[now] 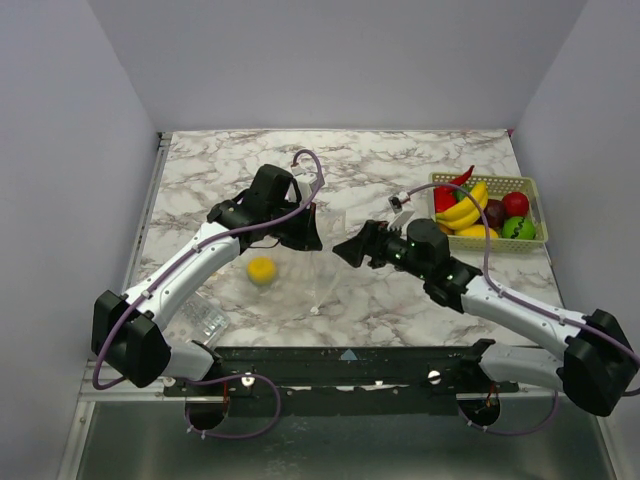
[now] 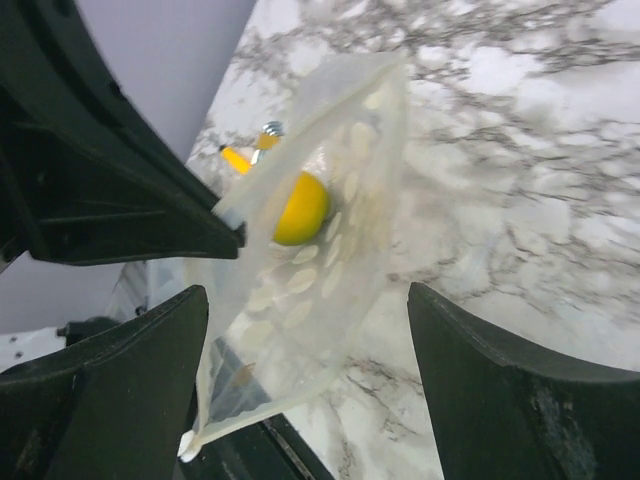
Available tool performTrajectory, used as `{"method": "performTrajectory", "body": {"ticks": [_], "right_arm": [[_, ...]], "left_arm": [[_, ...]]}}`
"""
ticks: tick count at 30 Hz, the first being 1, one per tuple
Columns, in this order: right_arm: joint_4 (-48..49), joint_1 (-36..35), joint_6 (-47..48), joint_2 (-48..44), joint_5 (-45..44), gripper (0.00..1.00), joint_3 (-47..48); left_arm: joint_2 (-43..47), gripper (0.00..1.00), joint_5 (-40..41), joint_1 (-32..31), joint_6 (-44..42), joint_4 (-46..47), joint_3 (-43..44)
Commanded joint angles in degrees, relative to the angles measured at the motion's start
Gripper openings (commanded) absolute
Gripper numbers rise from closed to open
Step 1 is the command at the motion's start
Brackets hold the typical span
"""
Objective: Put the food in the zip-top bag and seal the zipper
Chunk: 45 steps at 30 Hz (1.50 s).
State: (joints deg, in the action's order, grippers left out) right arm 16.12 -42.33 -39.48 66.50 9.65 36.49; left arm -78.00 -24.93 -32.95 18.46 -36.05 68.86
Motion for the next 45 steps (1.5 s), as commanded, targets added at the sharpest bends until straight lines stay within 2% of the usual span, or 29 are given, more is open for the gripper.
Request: {"method": "performTrajectory", "body": {"ticks": [1, 6, 14, 20, 26, 32, 37, 45], "right_arm": [[-10.83, -0.39, 1.49, -4.33, -16.13, 0.83, 2.62], [-24.41, 3.31, 1.86, -6.0, -28.38, 0.82, 6.73], [-36.71, 30.17, -3.74, -6.95, -35.68, 0.8, 11.18], [-38.87, 39.55, -1.17, 0.1, -46.37, 0.8, 17.53], [-38.12, 48.64, 5.27, 10.15, -45.99, 0.82, 23.49], [-38.62, 55.08, 9.16, 18.7, -41.29, 0.87, 27.88], [-38.96, 57.89, 12.13, 26.49, -37.01, 0.88, 32.18], [-39.37, 59.83, 13.14, 33.6, -36.42, 0.87, 33.92]], "left_arm": [[1.63, 0.0, -1.44, 0.29, -0.08, 0.81, -0.57], [1.69, 0.0, -1.67, 0.31, 0.0, 0.82, -0.57], [1.9, 0.0, -1.92, 0.27, 0.09, 0.81, -0.39], [2.36, 0.0, -2.67, 0.28, 0.26, 1.09, -0.63], [2.6, 0.0, -4.06, 0.33, 0.7, 1.45, -0.83], [3.61, 0.0, -5.53, 0.26, 1.18, 2.06, -1.27], [3.39, 0.0, -6.62, 0.28, 1.58, 2.46, -1.36], [3.13, 0.0, -6.84, 0.27, 1.58, 2.43, -1.36]]}}
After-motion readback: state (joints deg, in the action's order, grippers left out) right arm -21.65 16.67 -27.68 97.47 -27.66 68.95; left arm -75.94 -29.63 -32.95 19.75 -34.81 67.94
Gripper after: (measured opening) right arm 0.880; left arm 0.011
